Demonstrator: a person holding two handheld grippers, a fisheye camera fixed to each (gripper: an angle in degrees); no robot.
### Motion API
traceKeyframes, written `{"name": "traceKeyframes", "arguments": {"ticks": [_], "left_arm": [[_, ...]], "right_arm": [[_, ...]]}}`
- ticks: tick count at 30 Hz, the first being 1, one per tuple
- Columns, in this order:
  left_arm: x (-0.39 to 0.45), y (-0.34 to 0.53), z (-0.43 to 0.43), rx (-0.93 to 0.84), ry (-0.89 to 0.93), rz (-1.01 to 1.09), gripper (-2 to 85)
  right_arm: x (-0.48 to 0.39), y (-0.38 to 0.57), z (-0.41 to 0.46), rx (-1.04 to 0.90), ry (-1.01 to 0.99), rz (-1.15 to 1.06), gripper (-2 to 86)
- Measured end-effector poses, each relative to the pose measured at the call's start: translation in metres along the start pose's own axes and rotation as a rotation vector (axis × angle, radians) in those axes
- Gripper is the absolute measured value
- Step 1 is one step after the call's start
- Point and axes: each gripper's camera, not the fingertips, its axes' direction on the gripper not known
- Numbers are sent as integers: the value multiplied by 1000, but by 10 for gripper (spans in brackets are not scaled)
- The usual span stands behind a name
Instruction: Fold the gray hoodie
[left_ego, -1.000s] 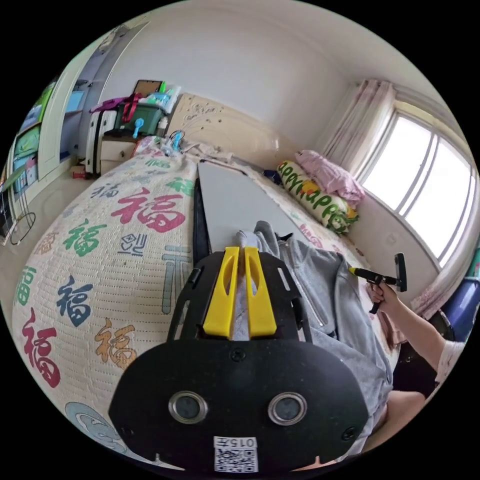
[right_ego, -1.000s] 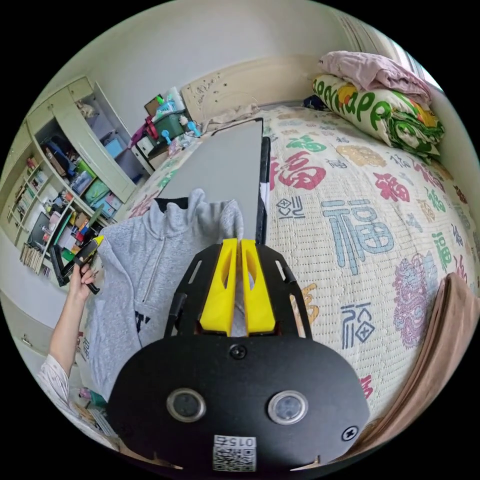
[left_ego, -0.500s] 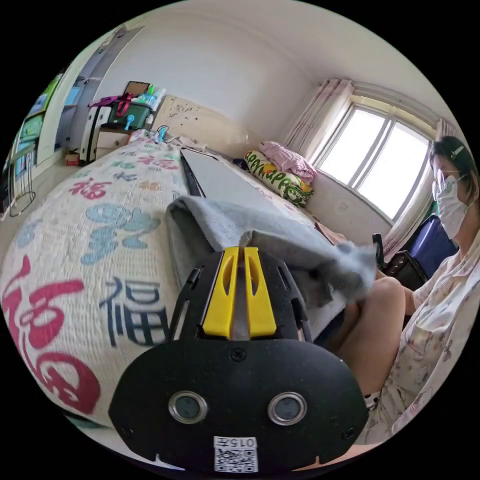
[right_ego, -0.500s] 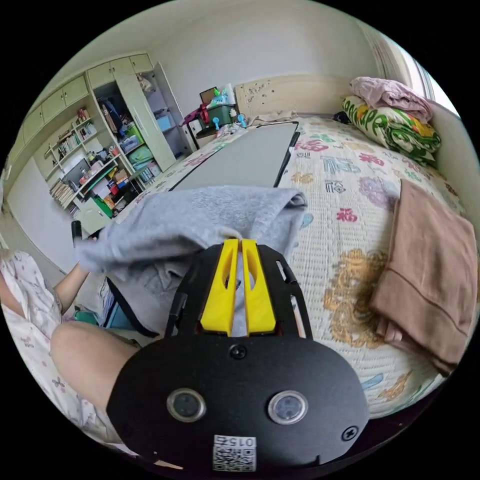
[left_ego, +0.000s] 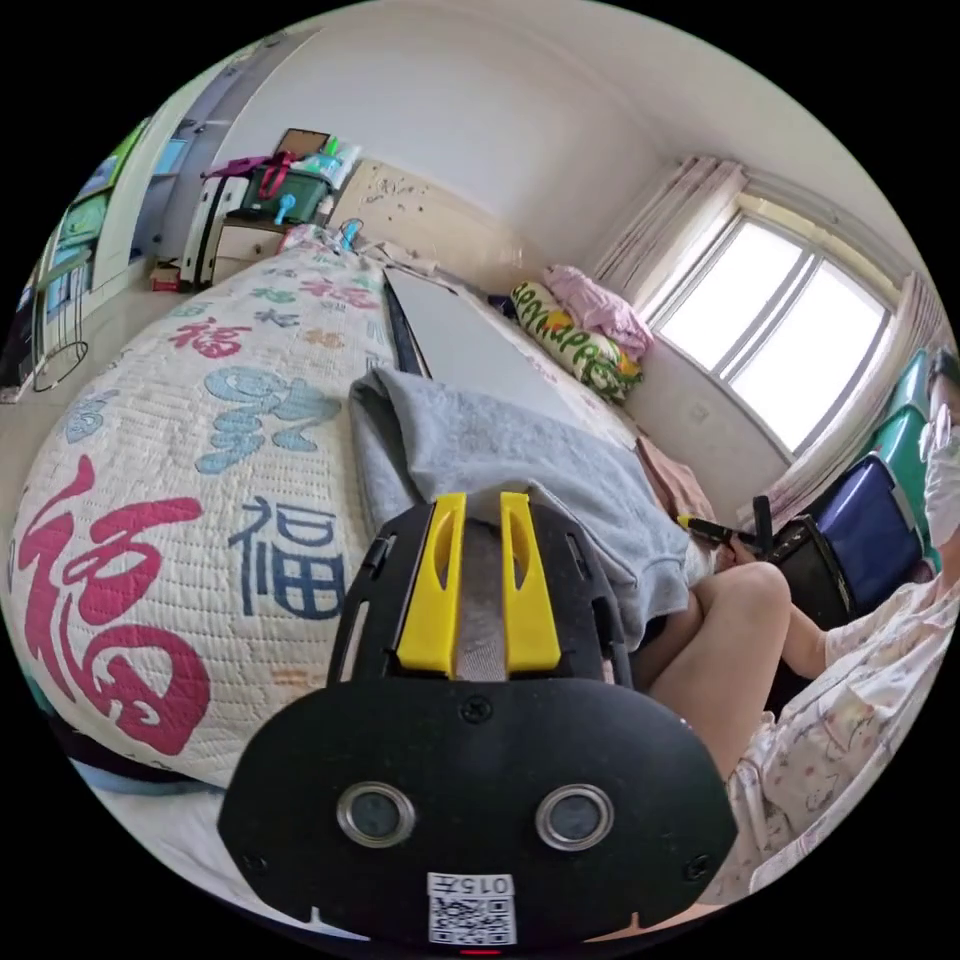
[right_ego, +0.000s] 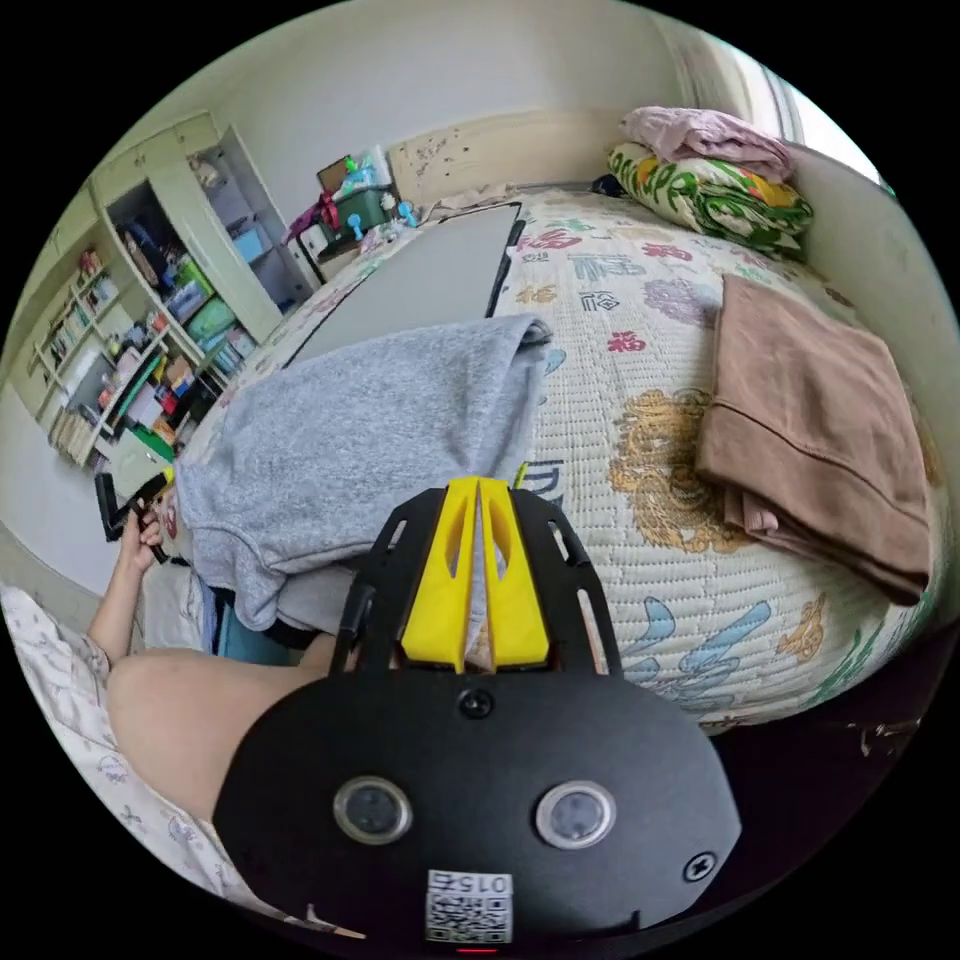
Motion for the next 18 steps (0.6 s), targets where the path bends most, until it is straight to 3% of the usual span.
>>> {"name": "traceKeyframes", "arguments": {"ticks": [2,6,10,18], "left_arm": [[-7,-18,-21,122,-93,-54,57],[-21,-64,-7,105,-168,-98,88],[-47,-107,45,4,-80,-164,105],[-69,-148,132,-169,-80,-177,110]], "right_arm": [[56,-25,-41,99,-150,165,18],[115,-80,-66,177,-356,304,68],[138,-151,-44,103,-387,352,108],[169,-239,7,60,-326,394,128]]}}
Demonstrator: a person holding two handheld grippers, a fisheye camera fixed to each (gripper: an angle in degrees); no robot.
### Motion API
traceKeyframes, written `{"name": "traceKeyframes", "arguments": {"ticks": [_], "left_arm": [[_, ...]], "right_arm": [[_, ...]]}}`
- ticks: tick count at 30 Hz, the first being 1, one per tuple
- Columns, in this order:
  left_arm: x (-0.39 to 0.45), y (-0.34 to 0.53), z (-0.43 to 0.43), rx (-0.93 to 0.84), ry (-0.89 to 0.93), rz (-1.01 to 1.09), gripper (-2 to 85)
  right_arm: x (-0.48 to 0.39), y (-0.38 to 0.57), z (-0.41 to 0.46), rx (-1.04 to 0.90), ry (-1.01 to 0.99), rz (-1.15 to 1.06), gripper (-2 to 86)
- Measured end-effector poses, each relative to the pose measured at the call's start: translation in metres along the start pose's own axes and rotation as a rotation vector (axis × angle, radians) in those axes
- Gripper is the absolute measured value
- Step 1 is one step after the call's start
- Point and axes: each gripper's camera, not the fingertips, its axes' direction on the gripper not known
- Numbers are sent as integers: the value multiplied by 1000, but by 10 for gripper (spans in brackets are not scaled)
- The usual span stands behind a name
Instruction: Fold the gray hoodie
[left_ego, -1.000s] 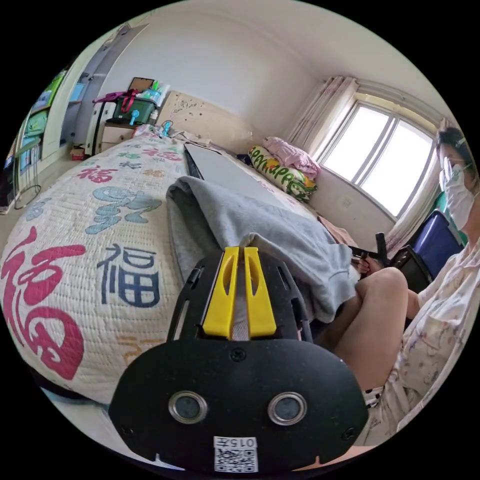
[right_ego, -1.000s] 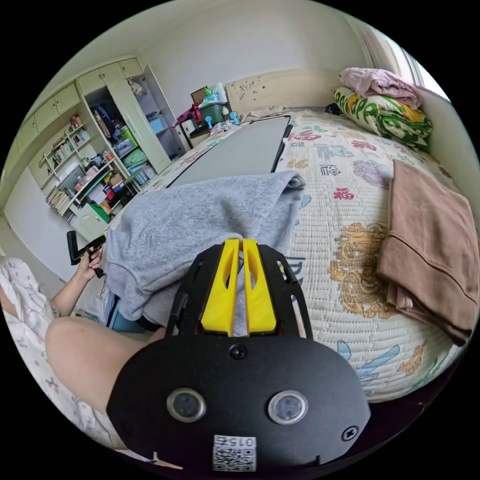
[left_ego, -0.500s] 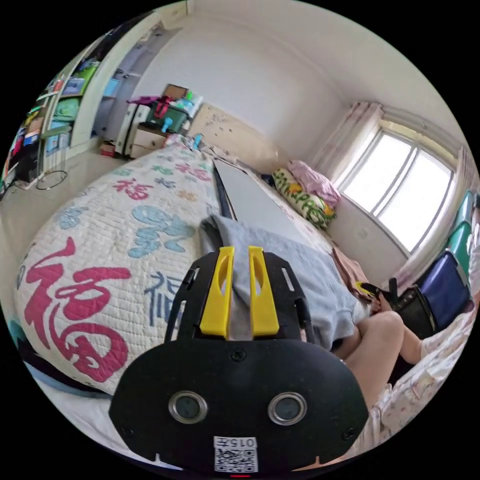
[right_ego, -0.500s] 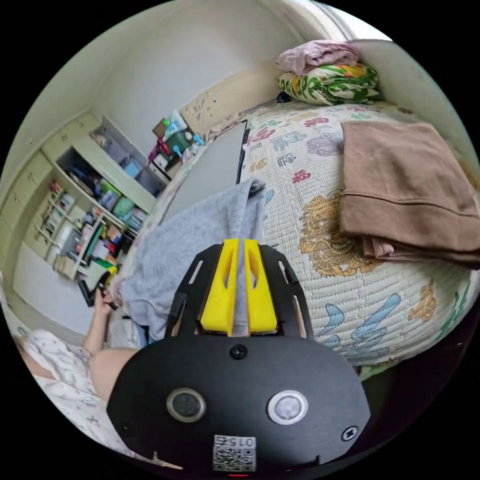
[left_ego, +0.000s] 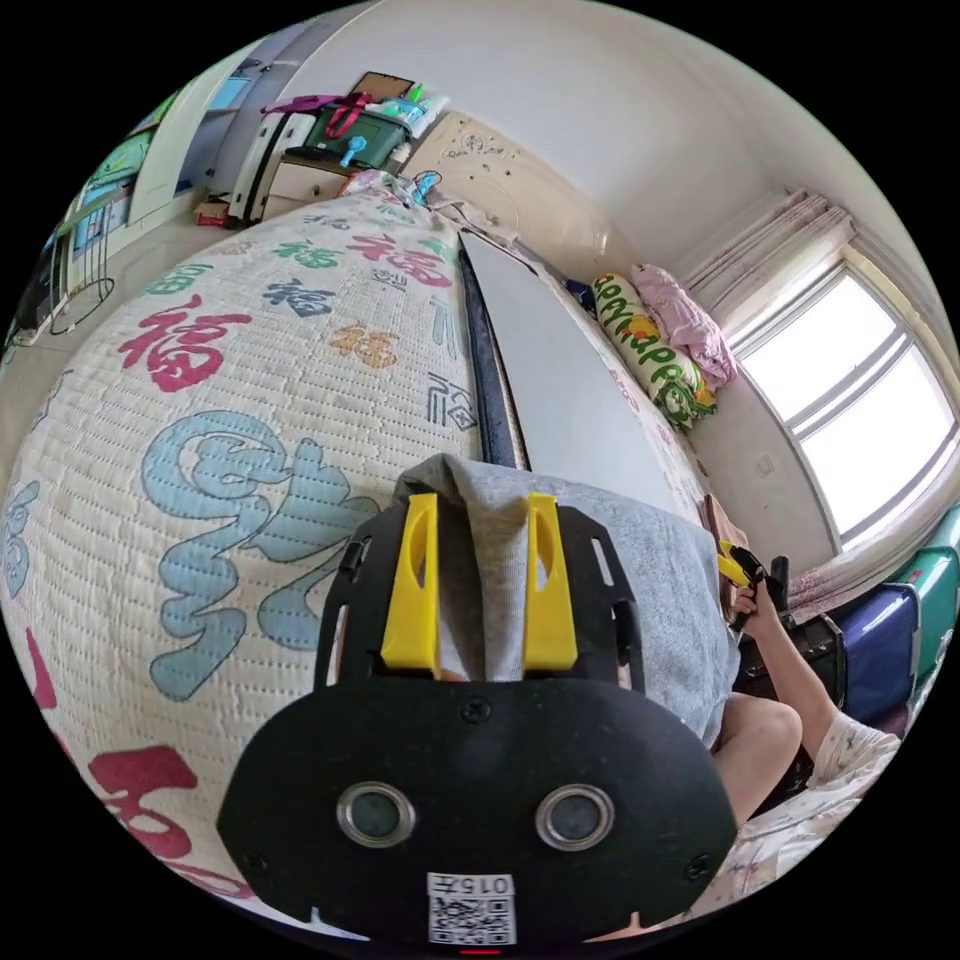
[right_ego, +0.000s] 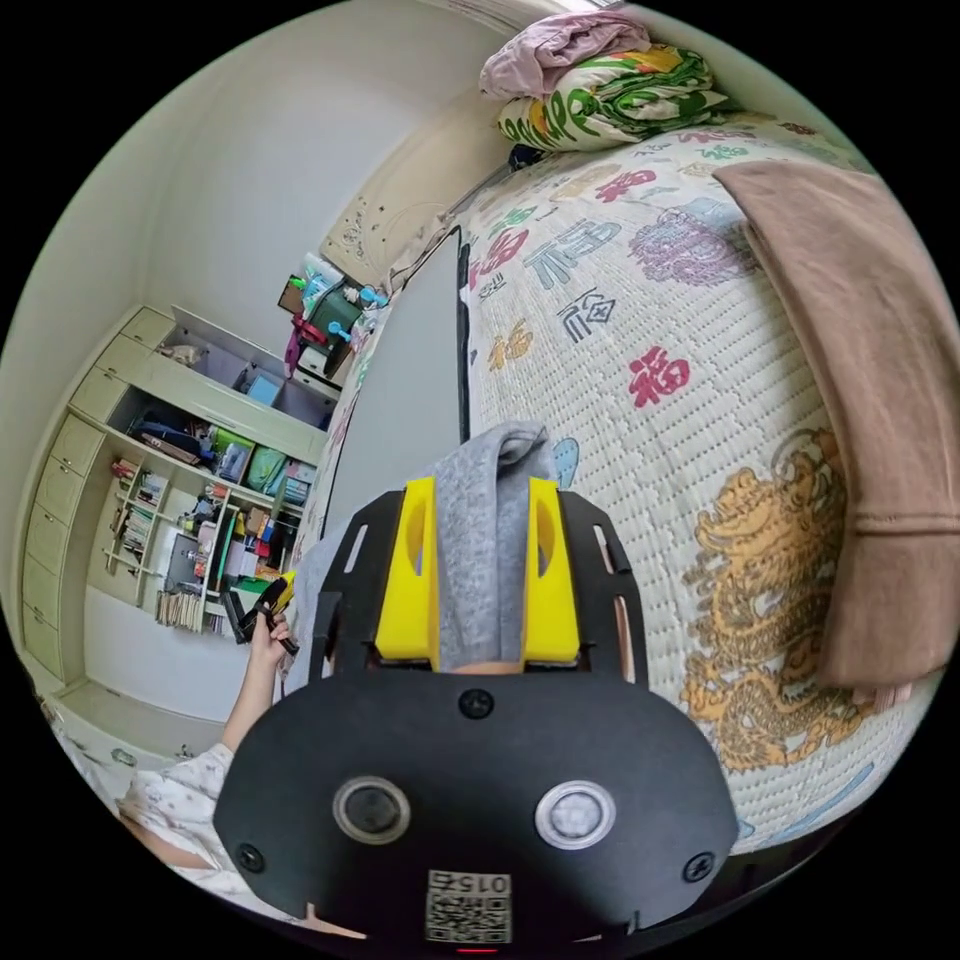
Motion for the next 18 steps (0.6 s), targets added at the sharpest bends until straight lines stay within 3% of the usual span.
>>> {"name": "traceKeyframes", "arguments": {"ticks": [5,13,18], "left_arm": [[12,-18,-5,21,-87,59,39],[25,-35,-35,178,-123,122,21],[6,-58,-37,213,-101,80,33]], "right_arm": [[16,-36,24,-103,24,-34,39],[16,-45,38,-9,192,-124,17],[43,-30,48,73,171,-122,24]]}}
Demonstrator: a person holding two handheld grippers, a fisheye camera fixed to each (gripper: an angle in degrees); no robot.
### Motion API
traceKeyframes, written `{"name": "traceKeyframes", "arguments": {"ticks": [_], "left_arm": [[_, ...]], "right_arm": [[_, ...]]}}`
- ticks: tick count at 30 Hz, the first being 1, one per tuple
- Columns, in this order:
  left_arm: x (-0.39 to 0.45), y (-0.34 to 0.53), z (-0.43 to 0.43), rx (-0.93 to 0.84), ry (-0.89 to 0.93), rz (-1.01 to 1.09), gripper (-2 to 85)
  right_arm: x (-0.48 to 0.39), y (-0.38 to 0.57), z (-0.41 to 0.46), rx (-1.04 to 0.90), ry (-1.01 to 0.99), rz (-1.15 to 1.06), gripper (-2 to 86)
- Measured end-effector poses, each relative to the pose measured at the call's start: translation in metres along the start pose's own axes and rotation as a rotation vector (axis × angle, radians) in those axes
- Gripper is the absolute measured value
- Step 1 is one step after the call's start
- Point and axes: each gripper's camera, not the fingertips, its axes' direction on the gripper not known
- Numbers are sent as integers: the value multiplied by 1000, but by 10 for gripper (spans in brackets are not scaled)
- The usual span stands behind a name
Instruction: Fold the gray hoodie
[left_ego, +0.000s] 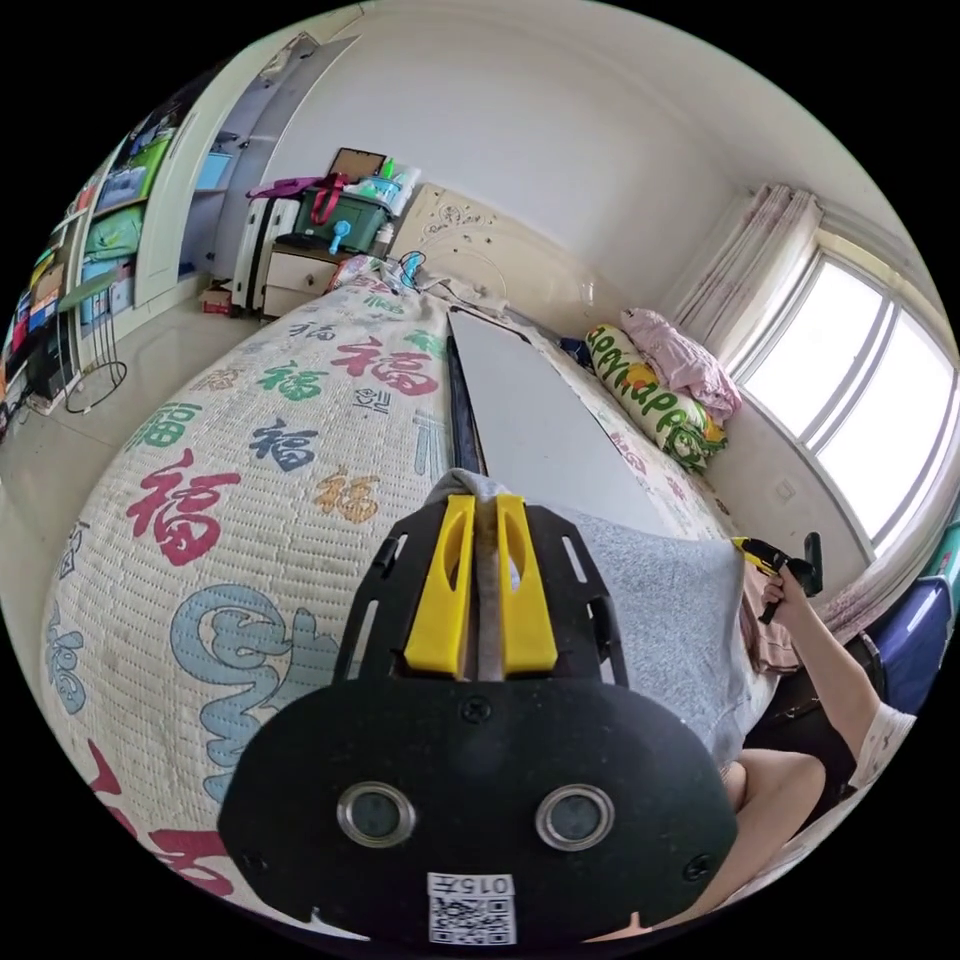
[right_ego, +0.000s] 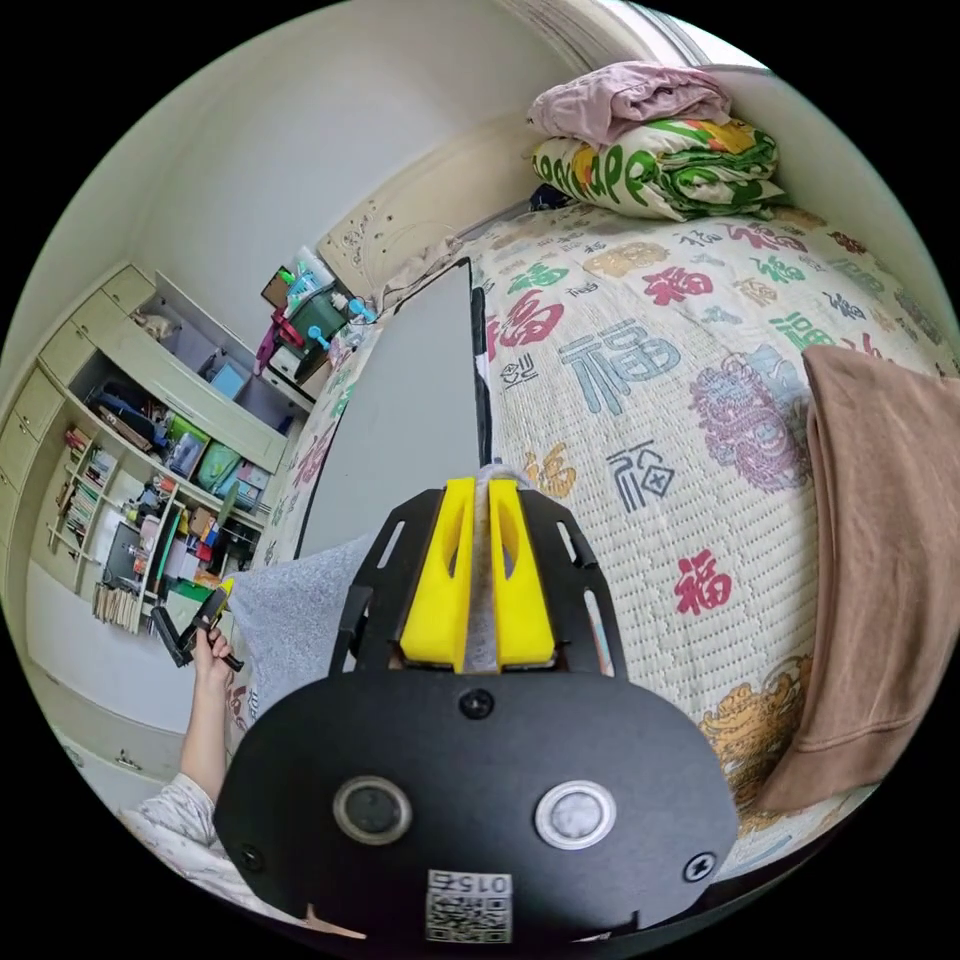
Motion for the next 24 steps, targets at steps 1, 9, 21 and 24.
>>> {"name": "traceKeyframes", "arguments": {"ticks": [1,9,21,24], "left_arm": [[-3,-1,7,-21,-3,21,40],[23,79,-57,-39,138,184,119],[55,263,-109,-108,213,220,135],[37,240,-77,-215,314,191,119]], "right_arm": [[8,10,10,-22,9,-8,29],[73,236,-17,143,94,-350,39],[41,650,-23,-400,2,-1128,120],[46,688,0,-441,57,-1166,104]]}}
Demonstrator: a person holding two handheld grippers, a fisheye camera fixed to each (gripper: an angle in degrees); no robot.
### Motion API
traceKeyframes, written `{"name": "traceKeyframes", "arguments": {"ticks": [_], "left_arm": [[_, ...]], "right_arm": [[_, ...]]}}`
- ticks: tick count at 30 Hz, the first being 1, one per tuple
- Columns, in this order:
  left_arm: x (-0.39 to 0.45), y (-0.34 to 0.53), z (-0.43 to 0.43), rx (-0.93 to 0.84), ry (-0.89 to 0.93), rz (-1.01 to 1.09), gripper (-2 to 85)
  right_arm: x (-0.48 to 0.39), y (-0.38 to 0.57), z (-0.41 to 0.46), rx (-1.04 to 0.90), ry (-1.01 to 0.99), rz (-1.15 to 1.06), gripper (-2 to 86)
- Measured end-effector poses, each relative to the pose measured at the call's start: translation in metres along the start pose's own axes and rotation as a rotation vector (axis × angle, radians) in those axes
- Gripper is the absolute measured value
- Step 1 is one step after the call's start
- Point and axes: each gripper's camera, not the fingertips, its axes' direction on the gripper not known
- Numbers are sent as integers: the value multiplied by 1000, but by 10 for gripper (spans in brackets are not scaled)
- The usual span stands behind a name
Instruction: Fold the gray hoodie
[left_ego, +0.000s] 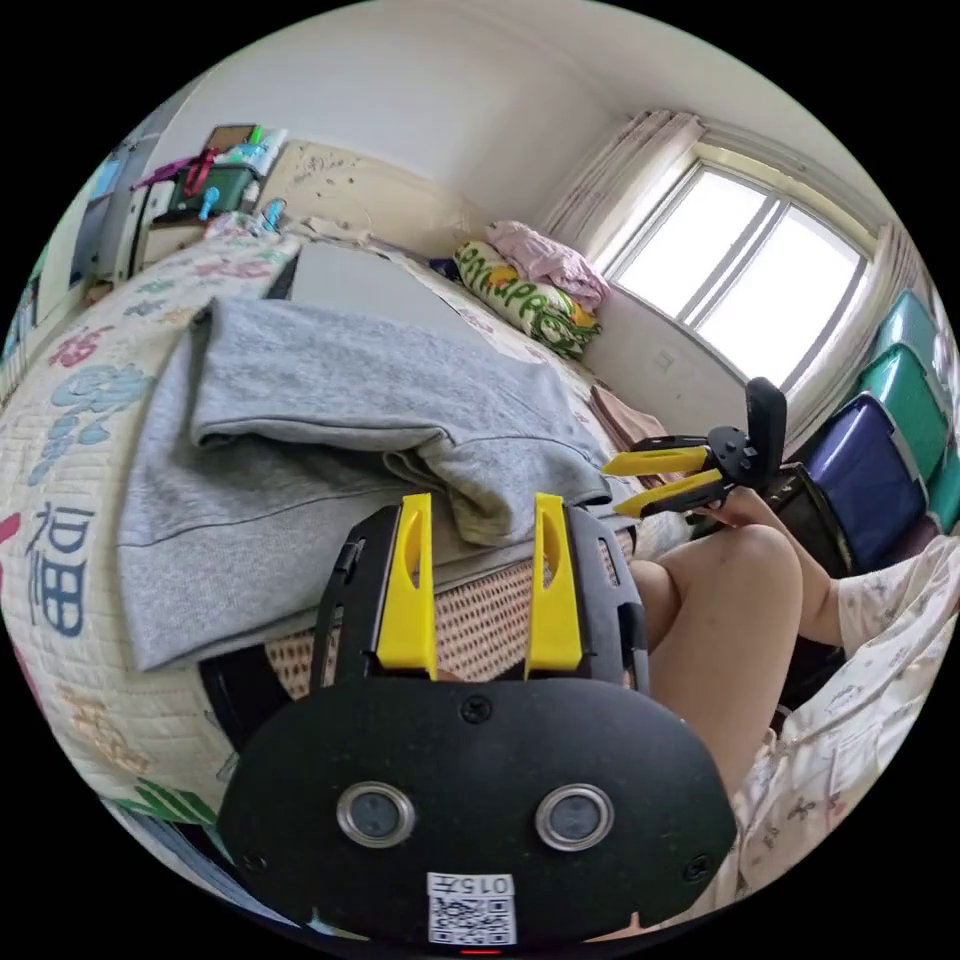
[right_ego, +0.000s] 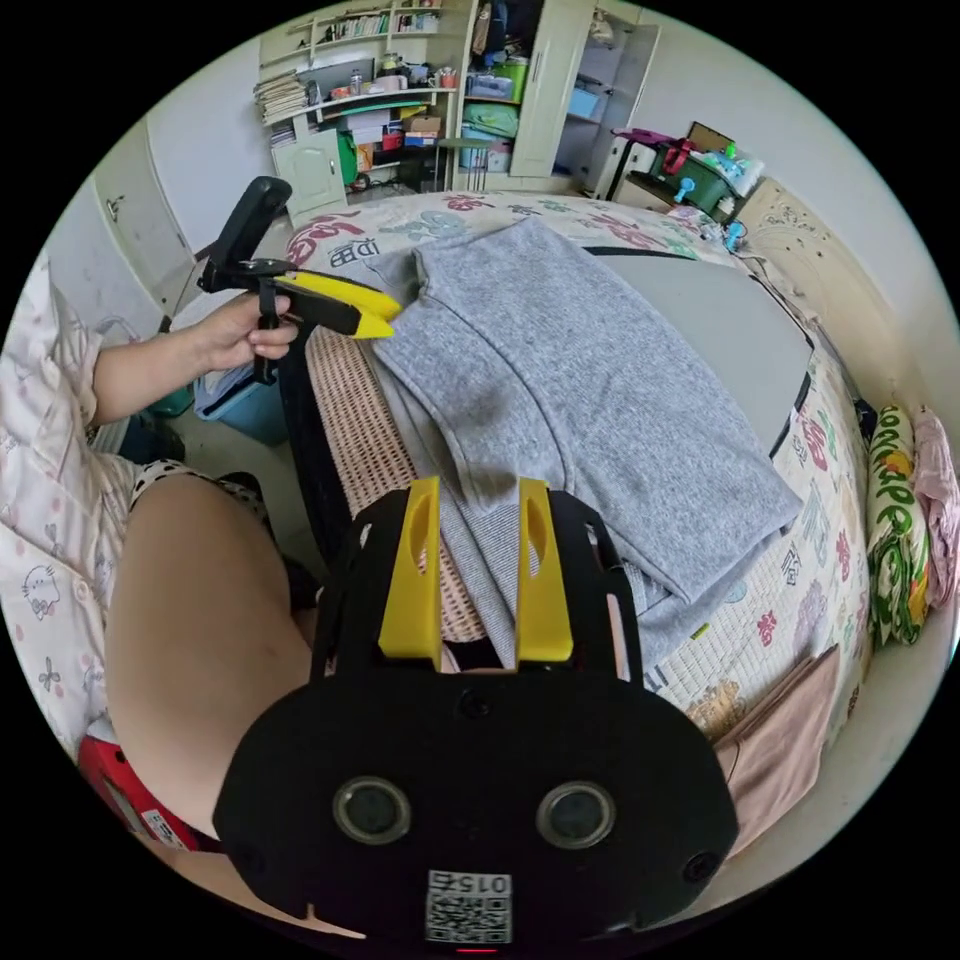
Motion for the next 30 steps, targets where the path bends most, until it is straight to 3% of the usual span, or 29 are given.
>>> {"name": "traceKeyframes", "arguments": {"ticks": [2,7,10,13,15,18,21,26,30], "left_arm": [[-22,-14,8,-74,56,-57,67],[-30,-19,-32,0,83,-36,22],[-45,-22,-35,-41,56,-28,18],[-68,-23,-24,-73,-14,-43,23],[-80,-26,-20,-91,1,-67,32],[-99,-30,-28,-67,52,-98,52],[-130,-29,-50,18,93,-145,58],[-204,-36,-93,196,-130,-334,97],[-258,-51,-89,275,-114,-425,123]], "right_arm": [[-11,9,28,-56,51,3,75],[-44,39,25,-19,94,17,37],[-51,45,27,-29,29,20,10],[-48,32,56,-172,-75,-7,-5],[-52,23,76,-278,-18,-41,-8],[-47,4,56,-197,-1,-20,-9],[-14,-10,29,-87,17,142,-8],[69,-33,-17,67,67,523,41],[124,-48,-50,157,-2,725,70]]}}
